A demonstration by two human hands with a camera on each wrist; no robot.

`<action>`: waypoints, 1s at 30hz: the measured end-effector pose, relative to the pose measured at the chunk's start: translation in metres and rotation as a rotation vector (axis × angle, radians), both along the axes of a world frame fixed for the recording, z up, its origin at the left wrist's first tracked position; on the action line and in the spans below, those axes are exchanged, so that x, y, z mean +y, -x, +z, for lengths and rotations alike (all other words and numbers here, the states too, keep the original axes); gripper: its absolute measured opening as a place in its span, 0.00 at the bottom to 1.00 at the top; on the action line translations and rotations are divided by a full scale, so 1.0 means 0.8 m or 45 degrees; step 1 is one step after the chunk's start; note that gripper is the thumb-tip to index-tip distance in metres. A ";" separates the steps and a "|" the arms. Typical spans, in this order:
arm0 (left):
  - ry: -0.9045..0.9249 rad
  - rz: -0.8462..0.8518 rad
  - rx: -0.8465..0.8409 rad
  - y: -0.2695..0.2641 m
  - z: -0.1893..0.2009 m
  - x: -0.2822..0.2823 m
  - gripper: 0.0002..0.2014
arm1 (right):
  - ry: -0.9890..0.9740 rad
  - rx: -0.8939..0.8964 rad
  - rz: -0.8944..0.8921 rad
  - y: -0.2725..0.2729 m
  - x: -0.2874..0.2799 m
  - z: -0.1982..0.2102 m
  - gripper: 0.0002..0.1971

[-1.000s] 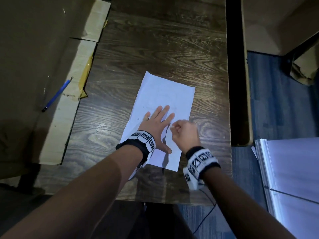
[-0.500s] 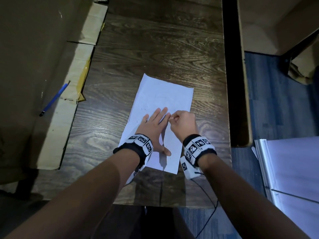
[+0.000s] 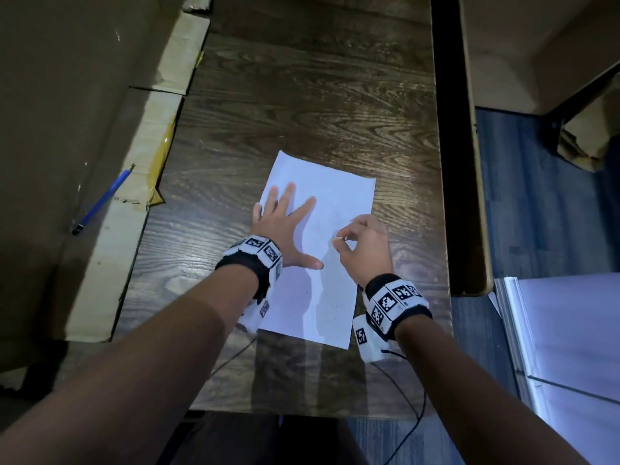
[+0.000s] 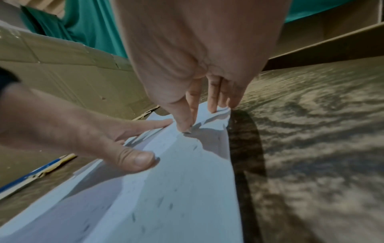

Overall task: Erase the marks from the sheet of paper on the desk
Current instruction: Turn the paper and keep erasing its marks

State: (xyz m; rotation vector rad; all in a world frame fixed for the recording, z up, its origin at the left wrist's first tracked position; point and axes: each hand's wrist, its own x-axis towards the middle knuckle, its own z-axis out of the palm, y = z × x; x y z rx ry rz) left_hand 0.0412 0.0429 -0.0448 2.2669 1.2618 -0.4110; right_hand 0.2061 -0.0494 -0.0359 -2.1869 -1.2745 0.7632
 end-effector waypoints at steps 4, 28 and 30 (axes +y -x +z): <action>0.002 0.059 0.001 0.015 0.000 -0.021 0.64 | 0.068 -0.026 0.039 0.004 -0.011 -0.002 0.03; 0.010 0.989 -0.503 0.063 0.019 -0.083 0.09 | 0.033 0.082 0.079 0.023 -0.056 0.004 0.03; 0.043 0.978 -0.478 0.076 0.019 -0.093 0.08 | 0.077 0.073 0.112 0.027 -0.069 0.004 0.03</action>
